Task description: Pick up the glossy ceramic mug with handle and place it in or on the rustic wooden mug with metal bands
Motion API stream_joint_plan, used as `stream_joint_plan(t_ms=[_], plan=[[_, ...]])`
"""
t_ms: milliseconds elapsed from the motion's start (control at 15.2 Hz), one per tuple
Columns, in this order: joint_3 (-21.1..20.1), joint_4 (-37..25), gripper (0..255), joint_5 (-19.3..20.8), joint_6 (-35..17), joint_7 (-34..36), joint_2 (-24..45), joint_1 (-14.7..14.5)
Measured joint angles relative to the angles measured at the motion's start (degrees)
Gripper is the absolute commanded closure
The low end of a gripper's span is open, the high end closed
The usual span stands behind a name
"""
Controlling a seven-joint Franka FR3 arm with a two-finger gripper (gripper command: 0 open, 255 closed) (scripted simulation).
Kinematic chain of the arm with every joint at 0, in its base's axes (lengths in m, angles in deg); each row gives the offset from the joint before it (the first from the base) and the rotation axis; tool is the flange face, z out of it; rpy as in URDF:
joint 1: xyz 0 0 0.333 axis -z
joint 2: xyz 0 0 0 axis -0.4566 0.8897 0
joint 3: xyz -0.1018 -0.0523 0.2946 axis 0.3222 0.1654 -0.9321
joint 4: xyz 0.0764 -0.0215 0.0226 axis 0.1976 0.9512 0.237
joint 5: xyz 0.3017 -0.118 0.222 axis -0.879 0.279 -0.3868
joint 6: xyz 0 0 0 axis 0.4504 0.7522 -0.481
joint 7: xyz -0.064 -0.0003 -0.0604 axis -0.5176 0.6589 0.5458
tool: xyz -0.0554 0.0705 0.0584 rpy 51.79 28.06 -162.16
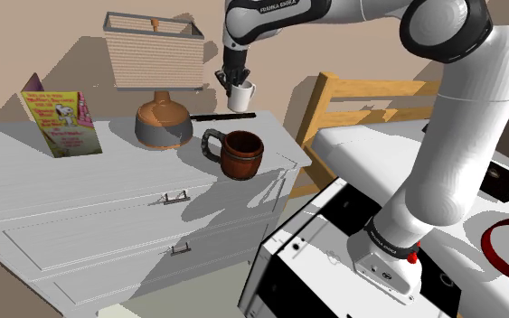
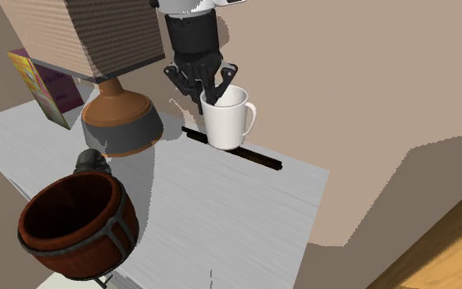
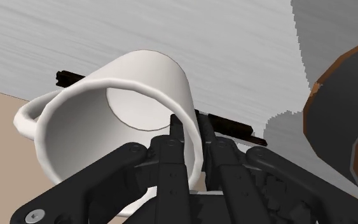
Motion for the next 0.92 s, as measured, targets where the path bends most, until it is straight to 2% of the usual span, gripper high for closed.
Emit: stream_joint_plan(t_ms=[924], plan=[[-0.2, -8.3, 255, -0.6, 10.1, -0.9, -1.8, -0.1]])
